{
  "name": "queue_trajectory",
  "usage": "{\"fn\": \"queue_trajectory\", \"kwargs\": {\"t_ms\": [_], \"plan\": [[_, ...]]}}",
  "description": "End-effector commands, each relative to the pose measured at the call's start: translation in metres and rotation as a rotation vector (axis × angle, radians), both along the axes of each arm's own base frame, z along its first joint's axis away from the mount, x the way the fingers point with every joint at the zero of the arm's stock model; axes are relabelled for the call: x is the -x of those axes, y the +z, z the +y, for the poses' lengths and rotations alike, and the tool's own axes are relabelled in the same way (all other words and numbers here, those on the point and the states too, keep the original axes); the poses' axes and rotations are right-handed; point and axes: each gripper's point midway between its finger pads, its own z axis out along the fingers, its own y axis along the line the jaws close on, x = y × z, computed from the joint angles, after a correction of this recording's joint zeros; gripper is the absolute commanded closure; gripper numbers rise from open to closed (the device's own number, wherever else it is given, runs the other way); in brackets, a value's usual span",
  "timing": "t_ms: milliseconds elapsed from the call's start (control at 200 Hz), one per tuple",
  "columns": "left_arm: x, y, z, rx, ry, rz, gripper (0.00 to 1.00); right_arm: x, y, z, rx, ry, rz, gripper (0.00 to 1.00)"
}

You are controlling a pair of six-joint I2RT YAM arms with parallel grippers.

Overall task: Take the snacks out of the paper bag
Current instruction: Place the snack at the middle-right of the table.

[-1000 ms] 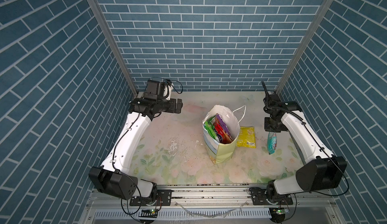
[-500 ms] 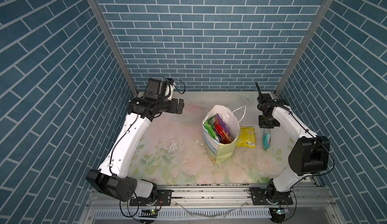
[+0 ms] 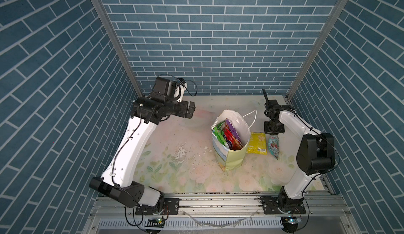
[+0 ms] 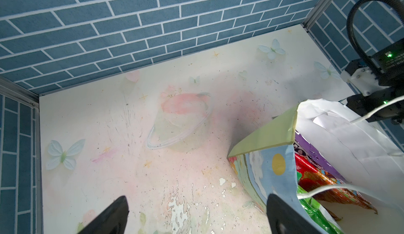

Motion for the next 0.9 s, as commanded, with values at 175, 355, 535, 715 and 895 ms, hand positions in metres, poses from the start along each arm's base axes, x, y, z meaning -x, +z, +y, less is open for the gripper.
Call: {"fn": "queue_trajectory", "kwargs": {"t_ms": [175, 355, 535, 715, 895], "plan": [[0.016, 0.004, -0.005, -0.019, -0.041, 0.037, 0.0, 0.004, -0.017, 0.015, -0.093, 0.018, 0.049, 1.0], [0.024, 0.01, -0.018, -0.039, -0.099, 0.047, 0.01, 0.011, -0.026, 0.015, -0.105, 0.012, 0.08, 0.98], [0.033, 0.018, -0.034, -0.048, -0.166, 0.067, 0.01, 0.02, -0.032, 0.013, -0.116, 0.001, 0.107, 0.87], [0.037, 0.033, -0.045, -0.015, -0.196, 0.032, 0.03, 0.018, -0.012, 0.022, -0.214, -0.013, 0.042, 0.78], [0.041, 0.035, -0.058, -0.03, -0.231, 0.038, 0.04, 0.01, 0.028, 0.026, -0.306, -0.027, -0.058, 0.74]]}}
